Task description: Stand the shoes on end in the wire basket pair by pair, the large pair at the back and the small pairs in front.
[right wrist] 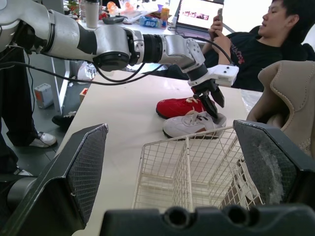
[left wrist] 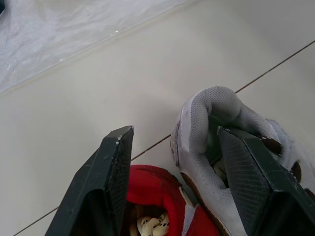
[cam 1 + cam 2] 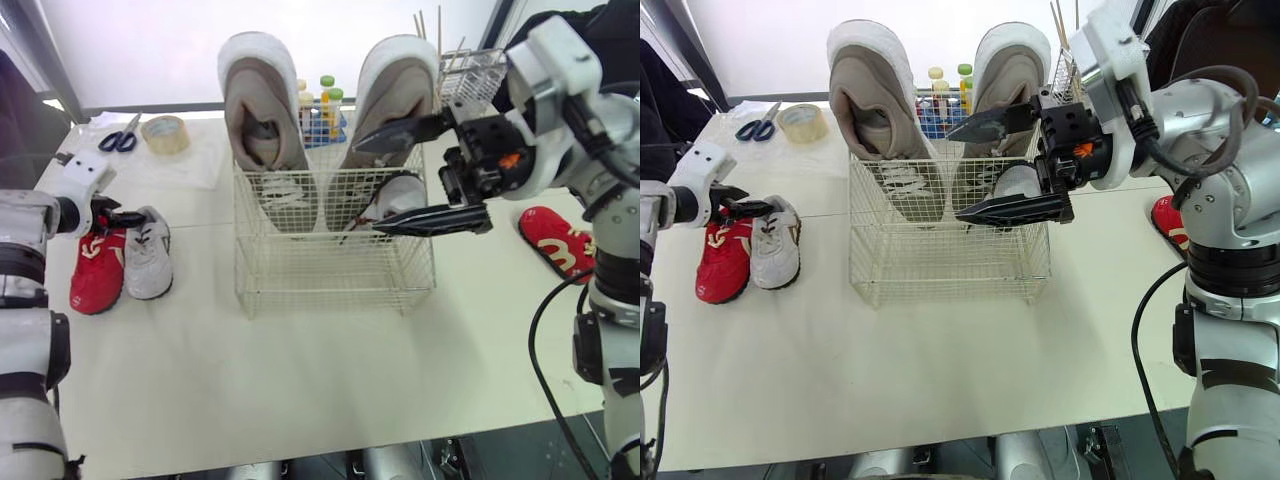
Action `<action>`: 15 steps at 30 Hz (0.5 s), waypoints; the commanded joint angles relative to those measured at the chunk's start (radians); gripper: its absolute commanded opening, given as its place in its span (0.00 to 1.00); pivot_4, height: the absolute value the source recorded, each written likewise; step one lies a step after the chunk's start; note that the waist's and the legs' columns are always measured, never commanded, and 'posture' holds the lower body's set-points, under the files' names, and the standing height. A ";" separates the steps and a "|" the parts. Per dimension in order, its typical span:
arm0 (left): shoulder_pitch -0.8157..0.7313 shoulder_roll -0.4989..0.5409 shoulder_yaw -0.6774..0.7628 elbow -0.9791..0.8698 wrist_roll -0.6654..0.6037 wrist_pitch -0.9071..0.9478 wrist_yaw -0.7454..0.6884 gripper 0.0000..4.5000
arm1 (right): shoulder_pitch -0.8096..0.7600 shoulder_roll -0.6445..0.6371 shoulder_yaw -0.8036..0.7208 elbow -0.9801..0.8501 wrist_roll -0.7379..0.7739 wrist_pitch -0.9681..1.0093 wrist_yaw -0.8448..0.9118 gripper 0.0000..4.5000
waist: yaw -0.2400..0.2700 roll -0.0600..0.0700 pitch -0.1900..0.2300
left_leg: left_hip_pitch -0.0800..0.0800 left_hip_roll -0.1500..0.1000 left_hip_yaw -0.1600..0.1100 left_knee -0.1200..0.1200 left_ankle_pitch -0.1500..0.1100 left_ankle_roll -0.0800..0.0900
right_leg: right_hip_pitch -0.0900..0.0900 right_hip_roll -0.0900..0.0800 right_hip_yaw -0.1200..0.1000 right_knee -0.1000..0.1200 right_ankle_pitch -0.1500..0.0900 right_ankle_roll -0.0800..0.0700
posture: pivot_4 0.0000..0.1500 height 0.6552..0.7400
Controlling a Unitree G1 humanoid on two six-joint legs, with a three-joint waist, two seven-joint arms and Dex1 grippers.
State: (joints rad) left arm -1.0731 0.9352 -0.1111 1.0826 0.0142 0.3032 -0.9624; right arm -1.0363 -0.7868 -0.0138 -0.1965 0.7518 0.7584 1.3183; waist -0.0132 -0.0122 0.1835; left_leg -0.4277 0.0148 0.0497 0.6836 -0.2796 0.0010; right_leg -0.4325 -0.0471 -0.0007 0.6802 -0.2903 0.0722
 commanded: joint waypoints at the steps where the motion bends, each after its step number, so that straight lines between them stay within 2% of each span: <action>1: -0.019 0.023 -0.002 -0.044 0.030 -0.020 -0.048 0.62 | -0.014 -0.011 -0.015 -0.021 0.002 -0.015 -0.005 1.00 | 0.000 -0.001 0.000 | 0.000 0.000 0.000 0.000 0.000 0.000 | 0.000 0.000 0.000 0.001 0.000 0.000 | 1.00 1.00; 15: 0.041 -0.069 -0.039 0.045 0.129 -0.058 -0.004 0.62 | -0.020 -0.012 -0.010 -0.016 -0.007 -0.024 -0.012 1.00 | 0.001 -0.001 0.000 | 0.001 0.000 0.000 0.001 0.000 0.000 | 0.000 0.000 0.000 0.003 0.000 0.000 | 1.00 1.00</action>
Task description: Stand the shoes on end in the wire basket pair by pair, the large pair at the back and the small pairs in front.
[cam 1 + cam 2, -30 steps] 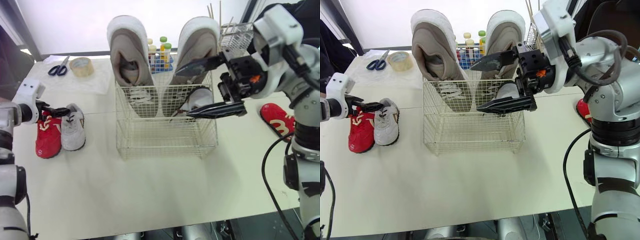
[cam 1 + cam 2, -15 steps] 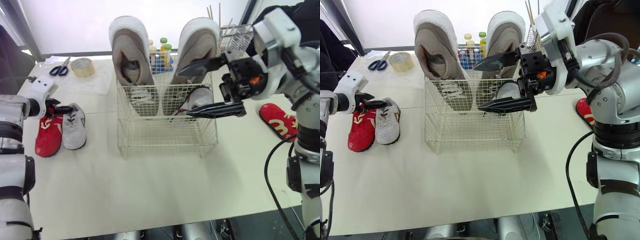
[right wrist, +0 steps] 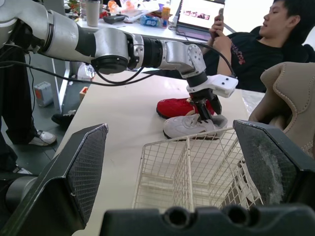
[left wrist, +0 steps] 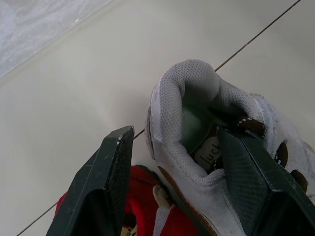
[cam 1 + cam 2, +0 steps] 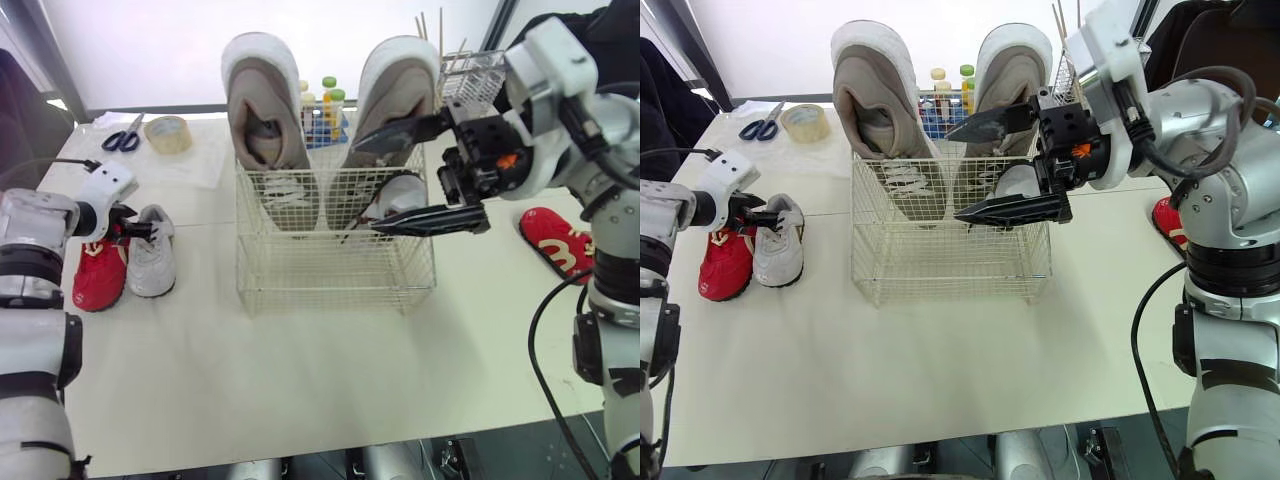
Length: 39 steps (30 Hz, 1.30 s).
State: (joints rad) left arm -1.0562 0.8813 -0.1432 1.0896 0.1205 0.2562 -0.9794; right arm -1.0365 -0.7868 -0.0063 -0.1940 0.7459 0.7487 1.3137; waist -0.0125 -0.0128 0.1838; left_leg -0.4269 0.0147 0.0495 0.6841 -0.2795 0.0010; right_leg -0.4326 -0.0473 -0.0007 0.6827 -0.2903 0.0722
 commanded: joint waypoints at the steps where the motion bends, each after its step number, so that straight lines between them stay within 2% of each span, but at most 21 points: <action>1: 0.026 -0.023 -0.006 0.053 0.026 -0.014 0.026 0.62 | -0.019 -0.012 -0.018 -0.019 -0.001 -0.014 -0.009 1.00 | 0.000 0.000 0.000 | 0.000 0.000 0.000 0.000 0.000 0.000 | 0.000 0.000 0.000 0.000 0.000 0.000 | 1.00 1.00; 5: 0.021 -0.048 0.015 0.099 0.021 -0.002 0.064 0.62 | -0.017 -0.015 -0.017 -0.022 -0.004 -0.014 -0.014 1.00 | 0.002 0.000 0.000 | 0.001 0.000 0.000 0.000 0.000 0.000 | 0.001 0.000 0.000 0.001 0.000 0.000 | 1.00 1.00; 8: 0.010 -0.066 0.057 0.127 -0.007 0.032 0.094 0.44 | -0.017 -0.018 -0.018 -0.022 -0.006 -0.014 -0.014 1.00 | 0.002 0.000 -0.001 | 0.003 0.000 0.000 0.000 0.000 0.000 | 0.003 -0.001 0.000 0.001 0.000 0.000 | 1.00 1.00; 9: 0.006 -0.070 0.074 0.132 -0.017 0.044 0.100 0.33 | -0.017 -0.020 -0.018 -0.022 -0.008 -0.014 -0.014 1.00 | 0.001 0.000 -0.001 | 0.003 0.000 0.000 0.001 0.000 0.000 | 0.003 -0.001 0.000 0.001 0.000 0.000 | 1.00 1.00; 10: 0.001 -0.073 0.089 0.135 -0.026 0.054 0.104 0.19 | -0.017 -0.021 -0.018 -0.021 -0.008 -0.015 -0.014 1.00 | 0.001 0.000 -0.001 | 0.004 0.000 0.000 0.001 0.000 0.000 | 0.003 -0.001 0.000 0.001 0.000 0.000 | 1.00 1.00; 11: -0.003 -0.075 0.103 0.136 -0.034 0.062 0.109 0.13 | -0.017 -0.021 -0.018 -0.021 -0.008 -0.014 -0.014 1.00 | 0.001 0.000 -0.001 | 0.004 0.000 0.000 0.001 0.000 0.000 | 0.003 -0.001 0.000 0.001 0.000 0.000 | 1.00 1.00; 12: -0.010 -0.075 0.121 0.137 -0.044 0.074 0.116 0.03 | -0.017 -0.022 -0.017 -0.020 -0.009 -0.015 -0.013 1.00 | 0.000 0.000 -0.001 | 0.004 0.000 0.000 0.001 0.000 0.000 | 0.003 -0.001 0.000 0.002 0.000 0.000 | 1.00 1.00; 13: -0.016 -0.074 0.136 0.136 -0.054 0.084 0.120 0.01 | -0.018 -0.022 -0.017 -0.018 -0.010 -0.016 -0.013 1.00 | 0.000 0.000 -0.001 | 0.004 0.000 0.000 0.001 0.000 0.000 | 0.003 -0.001 0.000 0.001 0.000 0.000 | 1.00 1.00; 17: -0.041 -0.063 0.213 0.098 -0.117 0.124 0.121 0.01 | -0.017 -0.020 -0.017 -0.014 -0.014 -0.019 -0.011 1.00 | 0.001 0.000 -0.001 | 0.003 0.000 0.000 0.001 0.000 0.000 | 0.003 -0.001 -0.001 0.001 0.000 0.000 | 1.00 1.00; 21: -0.062 -0.038 0.323 -0.059 -0.226 0.197 0.135 0.01 | -0.013 -0.012 -0.026 -0.010 -0.004 -0.009 -0.024 1.00 | 0.001 -0.004 0.001 | 0.002 0.000 -0.001 0.001 0.000 0.000 | 0.002 -0.001 -0.001 0.001 0.000 0.000 | 1.00 1.00; 22: -0.056 -0.034 0.350 -0.122 -0.255 0.225 0.140 0.01 | -0.013 -0.009 -0.031 -0.007 0.000 -0.005 -0.031 1.00 | 0.001 -0.006 0.002 | 0.001 0.000 -0.002 0.001 0.000 -0.001 | 0.001 -0.001 -0.001 0.001 0.000 0.000 | 1.00 1.00; 28: 0.061 -0.068 0.613 -0.786 -0.518 0.457 0.260 0.01 | -0.023 0.052 -0.098 0.014 0.098 0.089 -0.153 1.00 | -0.005 -0.008 0.002 | 0.000 0.000 -0.001 0.000 0.000 -0.001 | 0.001 -0.003 -0.001 0.000 0.000 0.000 | 1.00 1.00; 32: 0.104 -0.109 0.726 -1.125 -0.697 0.579 0.340 0.01 | -0.034 0.133 -0.128 0.004 0.158 0.144 -0.288 1.00 | -0.004 -0.008 0.001 | 0.001 0.000 -0.001 -0.001 0.001 -0.002 | 0.000 -0.003 -0.001 0.001 0.000 0.001 | 1.00 1.00; 36: 0.094 -0.156 0.748 -1.315 -0.829 0.632 0.424 0.01 | -0.063 0.230 -0.125 0.020 0.161 0.163 -0.432 1.00 | -0.002 -0.008 0.001 | 0.001 0.000 -0.002 0.000 0.002 -0.004 | 0.001 -0.003 -0.002 0.003 0.000 0.000 | 1.00 1.00; 39: 0.061 -0.204 0.727 -1.384 -0.906 0.632 0.481 0.01 | -0.086 0.307 -0.120 0.032 0.171 0.185 -0.530 1.00 | 0.001 -0.008 0.001 | 0.002 0.000 -0.002 0.000 0.002 -0.004 | 0.002 -0.003 -0.002 0.004 0.001 0.000 | 1.00 1.00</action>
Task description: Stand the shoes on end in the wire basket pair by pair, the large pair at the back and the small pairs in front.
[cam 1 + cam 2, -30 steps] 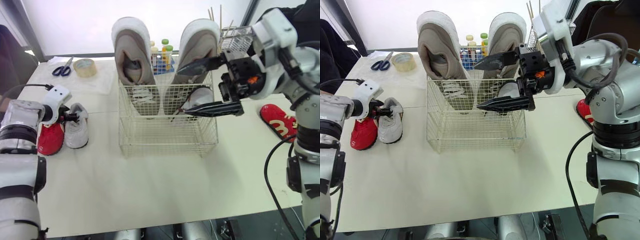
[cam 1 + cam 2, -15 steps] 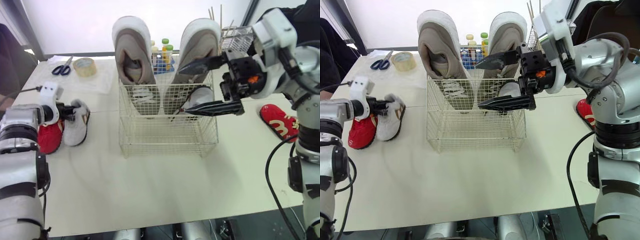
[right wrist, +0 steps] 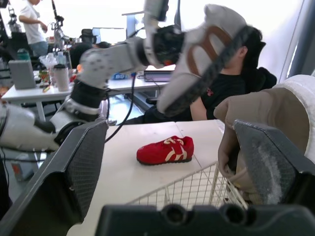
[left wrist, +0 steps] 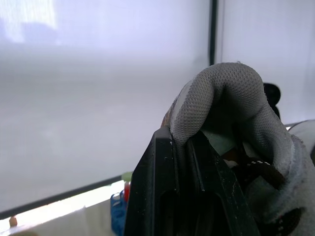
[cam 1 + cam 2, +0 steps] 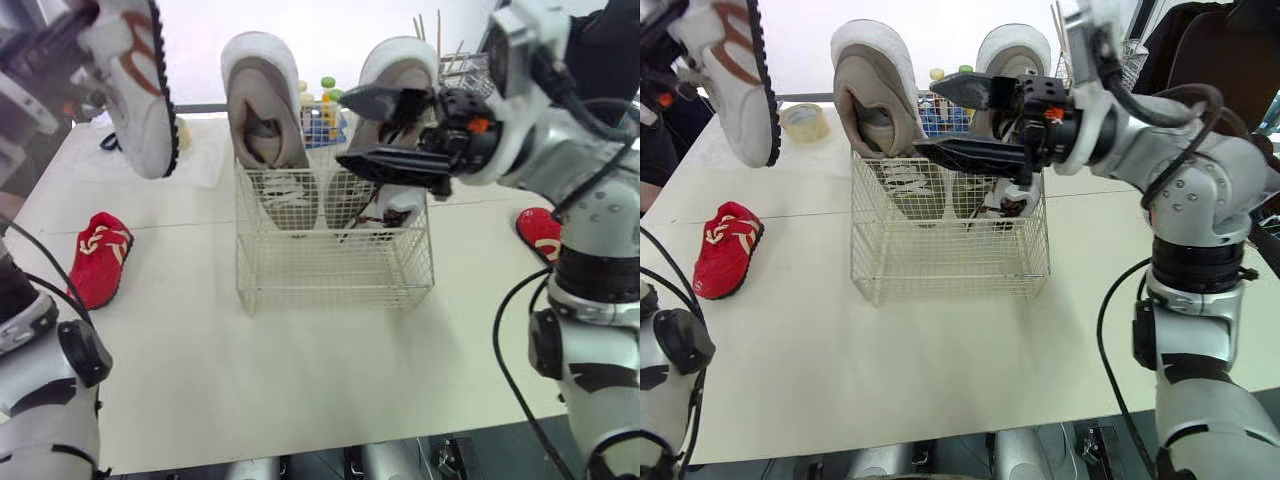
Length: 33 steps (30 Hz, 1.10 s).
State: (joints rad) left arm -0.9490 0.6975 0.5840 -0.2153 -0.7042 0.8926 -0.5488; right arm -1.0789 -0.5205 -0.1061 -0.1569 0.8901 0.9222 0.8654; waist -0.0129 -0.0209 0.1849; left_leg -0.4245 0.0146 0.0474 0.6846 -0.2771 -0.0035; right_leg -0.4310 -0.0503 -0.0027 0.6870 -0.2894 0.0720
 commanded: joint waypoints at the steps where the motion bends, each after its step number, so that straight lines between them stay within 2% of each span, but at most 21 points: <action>1: -0.053 -0.030 -0.009 -0.082 -0.093 -0.006 0.068 0.01 | -0.047 0.057 -0.017 -0.009 0.029 0.017 -0.098 1.00 | 0.002 0.000 0.000 | 0.000 0.000 0.000 0.000 0.000 0.000 | 0.000 0.000 0.000 0.000 0.000 0.000 | 1.00 1.00; 8: -0.077 -0.119 -0.129 -0.098 -0.131 -0.061 0.121 0.01 | -0.067 0.145 0.025 -0.023 0.019 0.047 -0.211 1.00 | -0.001 0.000 0.000 | 0.000 0.000 0.000 0.000 0.000 0.000 | 0.000 0.001 0.000 0.000 0.000 0.000 | 1.00 1.00; 15: -0.049 -0.153 -0.230 -0.119 -0.115 -0.112 0.116 0.01 | -0.050 0.138 0.032 -0.061 0.030 0.060 -0.240 1.00 | -0.001 0.000 0.000 | 0.000 0.000 0.000 0.000 0.000 0.000 | 0.000 0.001 0.000 -0.001 0.000 0.000 | 1.00 1.00; 22: 0.060 -0.209 -0.359 -0.248 0.060 -0.220 0.249 0.01 | 0.012 -0.059 -0.050 -0.110 0.058 0.044 -0.103 1.00 | 0.010 -0.001 -0.001 | 0.000 -0.001 0.000 0.000 -0.001 0.003 | 0.004 0.001 0.000 -0.005 0.001 0.002 | 1.00 1.00; 27: 0.148 -0.262 -0.391 -0.303 0.146 -0.289 0.330 0.01 | 0.049 -0.174 -0.097 -0.070 0.064 0.023 0.005 1.00 | 0.005 -0.001 -0.001 | 0.003 -0.001 0.000 0.000 -0.001 0.003 | 0.006 0.001 0.000 -0.005 0.001 0.002 | 1.00 1.00; 33: 0.226 -0.324 -0.451 -0.308 0.336 -0.427 0.433 0.01 | 0.060 -0.230 -0.077 -0.033 0.020 -0.021 0.060 1.00 | 0.002 -0.001 -0.001 | 0.017 -0.001 0.000 -0.002 -0.001 0.003 | 0.020 0.001 0.000 -0.007 0.001 0.002 | 1.00 1.00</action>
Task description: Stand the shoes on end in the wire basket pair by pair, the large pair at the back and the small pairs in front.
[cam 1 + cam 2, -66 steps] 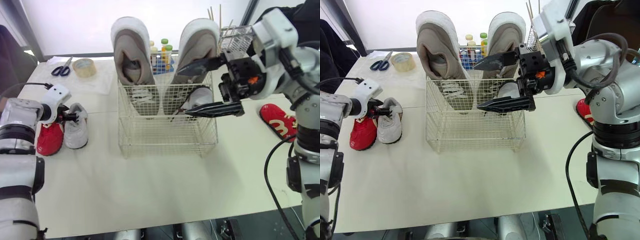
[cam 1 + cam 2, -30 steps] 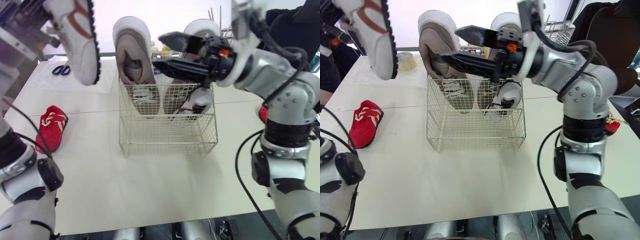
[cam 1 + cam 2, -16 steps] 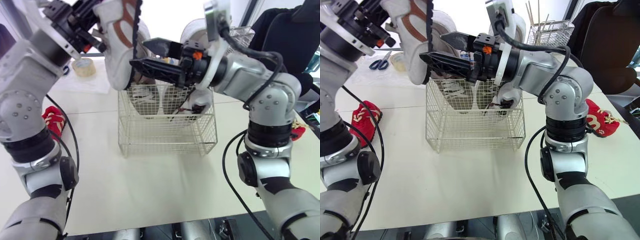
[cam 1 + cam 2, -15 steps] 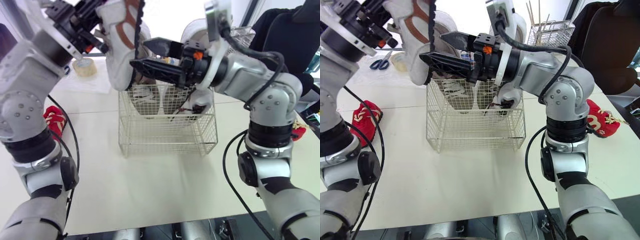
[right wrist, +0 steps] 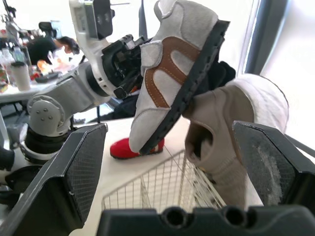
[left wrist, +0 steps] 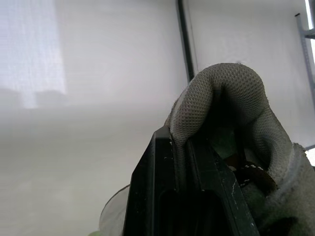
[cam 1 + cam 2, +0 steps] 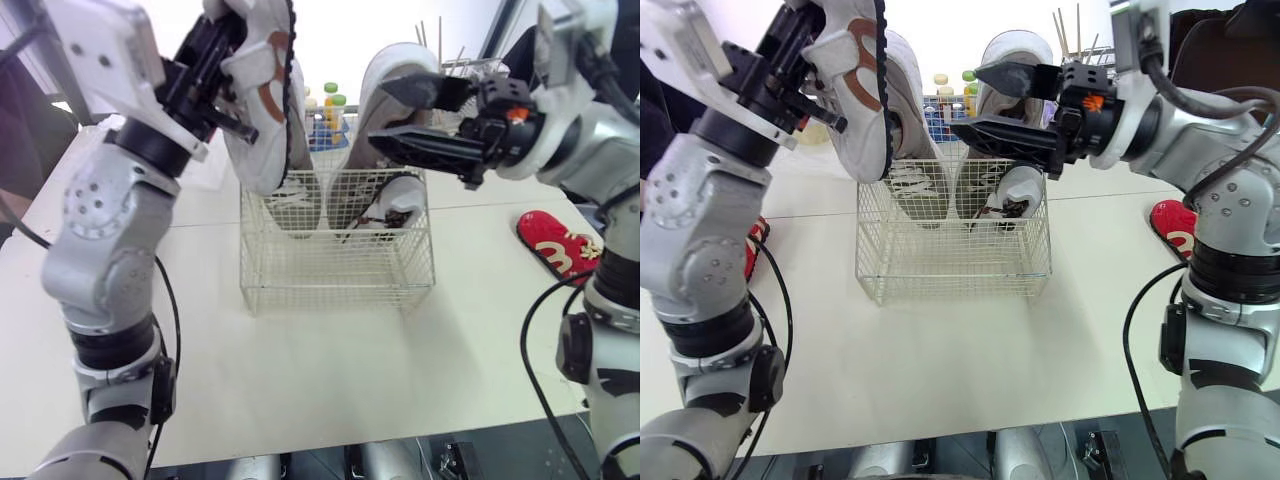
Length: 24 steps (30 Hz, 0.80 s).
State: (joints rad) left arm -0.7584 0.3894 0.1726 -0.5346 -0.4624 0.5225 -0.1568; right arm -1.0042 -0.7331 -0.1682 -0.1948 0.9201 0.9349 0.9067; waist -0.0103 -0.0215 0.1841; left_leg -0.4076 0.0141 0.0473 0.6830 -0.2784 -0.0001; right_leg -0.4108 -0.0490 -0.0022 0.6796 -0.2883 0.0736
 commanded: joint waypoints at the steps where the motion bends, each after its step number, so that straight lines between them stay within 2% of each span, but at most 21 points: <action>1: 0.054 -0.029 -0.054 0.015 0.140 -0.092 0.061 0.01 | -0.018 -0.018 -0.013 0.011 -0.015 -0.038 0.023 1.00 | 0.000 0.000 0.000 | 0.001 0.000 0.000 0.000 0.000 0.000 | 0.001 0.000 0.000 0.000 0.000 0.000 | 1.00 1.00; 9: 0.145 -0.083 -0.159 0.039 0.416 -0.356 0.125 0.01 | -0.031 -0.022 0.021 0.028 -0.036 -0.043 0.058 1.00 | 0.004 0.000 0.000 | 0.000 0.000 0.000 0.000 0.000 0.000 | 0.002 -0.001 0.000 -0.002 0.000 0.000 | 1.00 1.00; 16: 0.182 -0.119 -0.222 0.124 0.614 -0.553 0.183 0.01 | 0.008 -0.094 0.066 0.043 -0.114 -0.096 0.159 1.00 | 0.015 0.000 0.000 | 0.000 0.000 0.000 0.000 -0.001 0.001 | 0.002 -0.001 0.000 -0.005 0.000 -0.001 | 1.00 1.00; 21: 0.187 -0.142 -0.252 0.233 0.742 -0.724 0.251 0.01 | 0.009 -0.088 0.068 0.061 -0.147 -0.120 0.167 1.00 | 0.022 0.000 0.000 | -0.001 0.001 0.000 -0.001 -0.001 0.002 | 0.002 -0.002 0.000 -0.007 0.001 -0.002 | 1.00 1.00; 24: 0.175 -0.158 -0.267 0.294 0.774 -0.806 0.269 0.01 | 0.018 -0.096 0.061 0.064 -0.154 -0.124 0.170 1.00 | 0.024 0.000 0.000 | -0.001 0.001 0.000 -0.002 -0.001 0.002 | 0.002 -0.002 -0.001 -0.009 0.001 -0.002 | 1.00 1.00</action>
State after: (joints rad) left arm -0.5700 0.2414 -0.0755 -0.2761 0.2859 -0.2491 0.1001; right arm -0.9765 -0.8118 -0.0828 -0.1228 0.7678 0.8288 1.0704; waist 0.0135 -0.0213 0.1840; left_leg -0.4089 0.0148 0.0472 0.6810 -0.2800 0.0024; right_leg -0.4092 -0.0516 -0.0030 0.6701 -0.2871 0.0720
